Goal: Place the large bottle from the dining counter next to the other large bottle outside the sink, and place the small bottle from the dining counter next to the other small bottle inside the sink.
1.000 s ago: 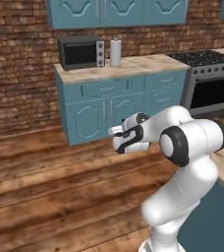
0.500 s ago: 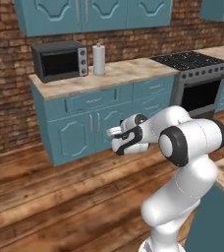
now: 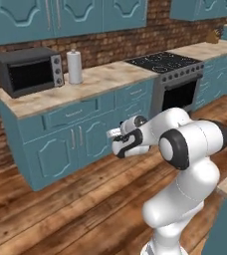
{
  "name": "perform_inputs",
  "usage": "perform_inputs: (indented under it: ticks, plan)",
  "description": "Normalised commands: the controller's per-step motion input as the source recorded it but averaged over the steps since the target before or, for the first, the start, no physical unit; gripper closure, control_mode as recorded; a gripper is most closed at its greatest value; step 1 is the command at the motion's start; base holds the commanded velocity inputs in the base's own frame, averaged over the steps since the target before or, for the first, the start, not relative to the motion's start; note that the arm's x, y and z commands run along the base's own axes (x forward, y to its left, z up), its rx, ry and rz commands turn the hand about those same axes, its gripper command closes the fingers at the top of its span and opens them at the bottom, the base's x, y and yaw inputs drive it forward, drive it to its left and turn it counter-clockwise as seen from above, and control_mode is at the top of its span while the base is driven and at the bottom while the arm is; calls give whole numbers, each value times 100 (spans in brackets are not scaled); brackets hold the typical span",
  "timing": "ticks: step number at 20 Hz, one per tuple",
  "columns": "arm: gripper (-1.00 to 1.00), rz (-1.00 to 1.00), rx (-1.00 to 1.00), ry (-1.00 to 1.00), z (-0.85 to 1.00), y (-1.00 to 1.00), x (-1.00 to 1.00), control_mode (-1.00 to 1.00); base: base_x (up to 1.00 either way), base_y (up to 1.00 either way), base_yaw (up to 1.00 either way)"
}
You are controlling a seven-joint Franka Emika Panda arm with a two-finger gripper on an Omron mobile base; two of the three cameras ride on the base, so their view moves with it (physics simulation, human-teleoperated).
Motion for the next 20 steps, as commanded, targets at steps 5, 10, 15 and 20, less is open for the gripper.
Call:
perform_inputs:
  ticks: [5,10,15,20]
  plan:
    - [100,0,0,0,0,0,0,100,42,34,-39]
    - [100,0,0,0,0,0,0,100,31,31,-41]
    - [100,0,0,0,0,0,0,100,28,26,-43]
    - [100,0,0,0,0,0,0,100,40,24,-44]
